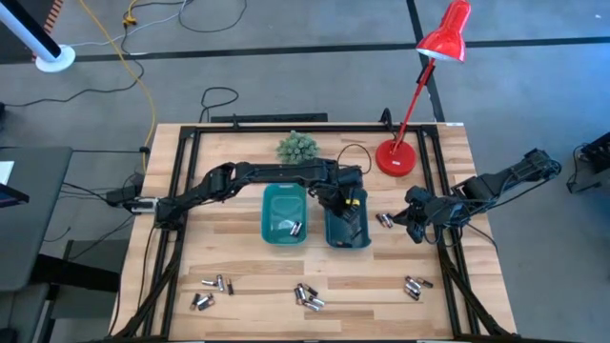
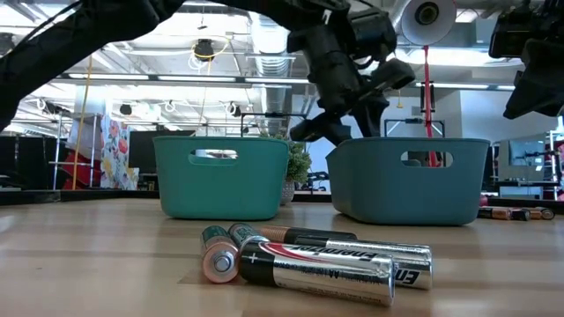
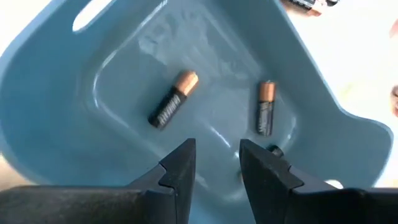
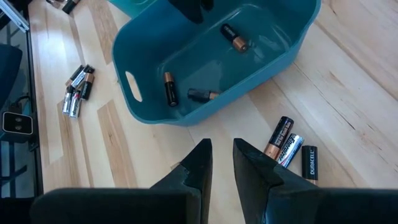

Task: Sort batteries
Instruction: Put the silver battery into the green bin

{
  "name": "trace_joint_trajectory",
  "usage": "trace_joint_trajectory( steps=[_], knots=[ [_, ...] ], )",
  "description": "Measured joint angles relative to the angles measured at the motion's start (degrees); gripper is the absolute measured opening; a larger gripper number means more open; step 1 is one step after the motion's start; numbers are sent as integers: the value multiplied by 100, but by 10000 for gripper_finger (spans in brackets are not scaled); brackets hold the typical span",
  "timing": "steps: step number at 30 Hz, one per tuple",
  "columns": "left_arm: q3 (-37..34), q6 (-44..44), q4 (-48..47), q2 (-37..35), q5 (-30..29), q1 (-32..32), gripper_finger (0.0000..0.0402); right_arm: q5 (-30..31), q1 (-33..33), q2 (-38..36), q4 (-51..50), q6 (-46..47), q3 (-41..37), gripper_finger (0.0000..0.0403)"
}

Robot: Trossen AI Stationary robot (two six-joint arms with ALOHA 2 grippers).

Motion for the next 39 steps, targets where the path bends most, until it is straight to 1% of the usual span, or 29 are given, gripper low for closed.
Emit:
trace_joint_trajectory(
  steps=[2, 5, 6, 8, 10, 13, 16, 23, 26, 28, 33, 39],
  knots=[
    [-2, 41, -93, -31, 107, 39, 120, 0, 0, 0, 1, 1, 0, 83],
    [-4, 190, -138, -153, 53, 40, 121, 0, 0, 0, 2, 1, 0, 83],
    [-4, 215, -171, -211, -48, 38, 121, 0, 0, 0, 0, 1, 0, 83],
    [-4, 287, -194, -392, -320, 29, 121, 0, 0, -2, -4, 1, 0, 83],
    [0, 339, -374, -588, -717, 48, 121, 0, 1, -2, -17, 1, 0, 83],
    [-2, 393, -821, -917, -1285, 135, 121, 0, 2, -2, -35, 3, 0, 83],
    [-2, 382, -1291, -1287, -1721, 184, 121, 0, 2, -2, -38, 3, 0, 83],
    [-66, 307, -2117, -1958, -2424, 74, 121, 0, 2, -2, -41, 3, 0, 83],
    [-528, 175, -2177, -2227, -2505, -25, 121, 0, 2, 0, -39, 3, 0, 83],
    [-1003, 44, -2011, -2402, -2520, -108, 121, 0, 1, -2, -36, 3, 0, 83],
    [-2591, -291, -854, -3045, -2463, -306, 121, 0, 2, -1, -38, 13, 0, 83],
    [-4470, -848, 446, -4125, -2296, -484, 121, 1, -5, 0, 20, 50, 0, 83]
  ],
)
